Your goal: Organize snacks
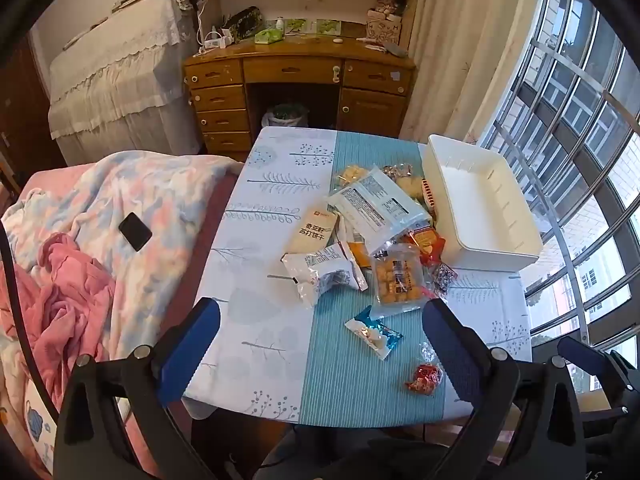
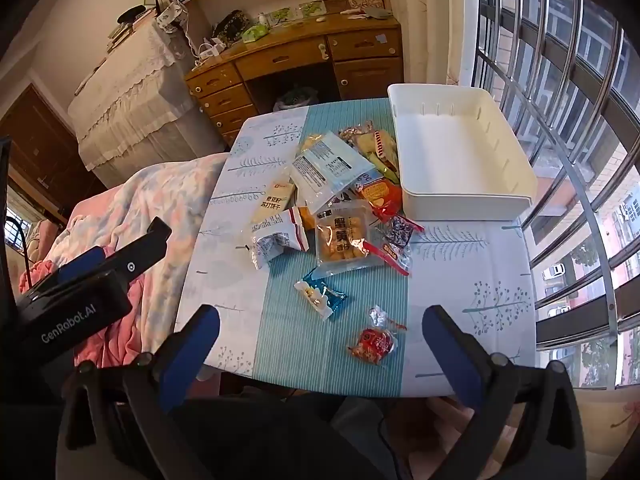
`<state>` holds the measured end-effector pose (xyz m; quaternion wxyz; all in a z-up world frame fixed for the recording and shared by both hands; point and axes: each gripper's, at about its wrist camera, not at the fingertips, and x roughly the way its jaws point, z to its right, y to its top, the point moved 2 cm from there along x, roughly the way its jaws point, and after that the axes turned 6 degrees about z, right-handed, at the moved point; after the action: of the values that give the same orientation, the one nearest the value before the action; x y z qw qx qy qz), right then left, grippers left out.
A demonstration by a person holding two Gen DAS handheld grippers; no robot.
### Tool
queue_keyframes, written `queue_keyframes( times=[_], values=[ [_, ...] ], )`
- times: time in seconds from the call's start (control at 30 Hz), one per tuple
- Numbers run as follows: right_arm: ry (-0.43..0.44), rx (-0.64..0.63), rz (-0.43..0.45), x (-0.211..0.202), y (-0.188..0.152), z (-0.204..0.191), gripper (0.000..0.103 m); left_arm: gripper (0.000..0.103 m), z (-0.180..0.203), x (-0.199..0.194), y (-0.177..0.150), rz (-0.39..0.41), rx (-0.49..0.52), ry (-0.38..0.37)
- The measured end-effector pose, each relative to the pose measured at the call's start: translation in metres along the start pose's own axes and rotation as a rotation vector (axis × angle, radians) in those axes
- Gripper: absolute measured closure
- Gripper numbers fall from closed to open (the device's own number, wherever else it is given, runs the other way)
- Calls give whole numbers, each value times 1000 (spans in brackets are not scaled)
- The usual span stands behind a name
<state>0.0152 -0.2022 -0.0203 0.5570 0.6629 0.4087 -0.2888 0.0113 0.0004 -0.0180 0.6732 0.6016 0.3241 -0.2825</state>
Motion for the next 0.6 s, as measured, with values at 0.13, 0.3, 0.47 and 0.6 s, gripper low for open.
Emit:
queue_keyframes(
  times=[0.13,0.3,0.47,0.6],
  values=[
    [-10,-13,-2,0,0,4,1,2,2,0,-4,11,7,18],
    [-14,-17,6,3,1,2,1,2,3,-3,-2,0,8,1],
    [-2,-9,23,-2,1,12,1,2,12,2,-4,-3,18,8],
    [0,-14,30,-3,2,16,1,2,20,3,-6,-8,24,-2]
  ],
)
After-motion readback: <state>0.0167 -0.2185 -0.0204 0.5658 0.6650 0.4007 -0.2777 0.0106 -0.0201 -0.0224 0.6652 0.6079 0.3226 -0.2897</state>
